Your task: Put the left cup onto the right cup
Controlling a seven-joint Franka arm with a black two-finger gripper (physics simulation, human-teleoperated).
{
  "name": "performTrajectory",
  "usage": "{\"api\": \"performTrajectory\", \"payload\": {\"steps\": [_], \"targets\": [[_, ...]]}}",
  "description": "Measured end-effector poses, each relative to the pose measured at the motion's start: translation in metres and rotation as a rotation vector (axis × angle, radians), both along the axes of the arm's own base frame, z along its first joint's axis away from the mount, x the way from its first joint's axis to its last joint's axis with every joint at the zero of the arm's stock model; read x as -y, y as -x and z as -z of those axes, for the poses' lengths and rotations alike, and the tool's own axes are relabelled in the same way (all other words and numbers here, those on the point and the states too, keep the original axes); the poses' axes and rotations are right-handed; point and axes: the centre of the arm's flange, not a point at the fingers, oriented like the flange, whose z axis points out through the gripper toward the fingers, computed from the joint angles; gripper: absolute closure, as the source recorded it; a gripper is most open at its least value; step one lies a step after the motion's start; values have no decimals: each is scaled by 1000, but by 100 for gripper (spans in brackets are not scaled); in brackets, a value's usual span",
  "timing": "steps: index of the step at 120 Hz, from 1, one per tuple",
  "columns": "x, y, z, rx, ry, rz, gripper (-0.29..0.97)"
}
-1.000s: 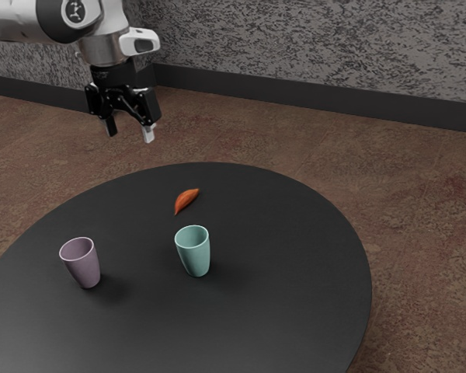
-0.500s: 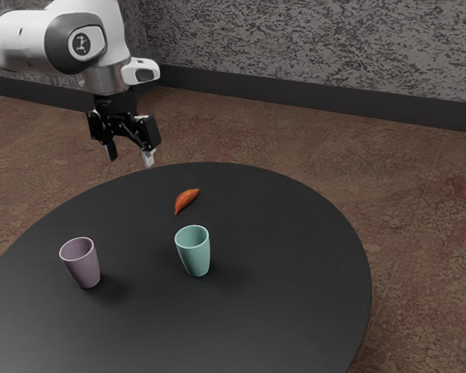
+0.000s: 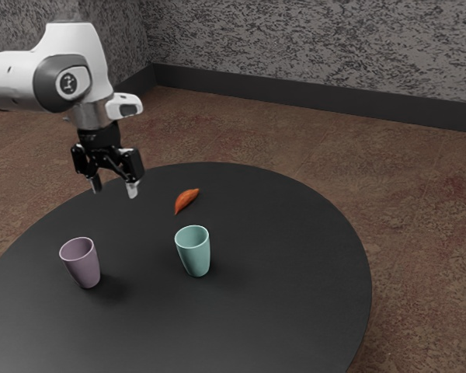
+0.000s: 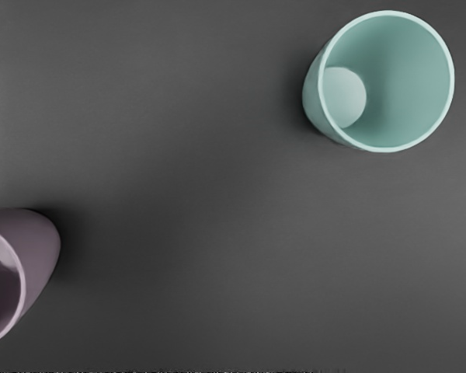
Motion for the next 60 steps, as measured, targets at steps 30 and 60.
{"api": "performTrajectory", "payload": {"steps": [30, 60], "targets": [[-25, 21, 32, -20, 2, -64, 14], [-50, 40, 67, -31, 10, -133, 18]]}}
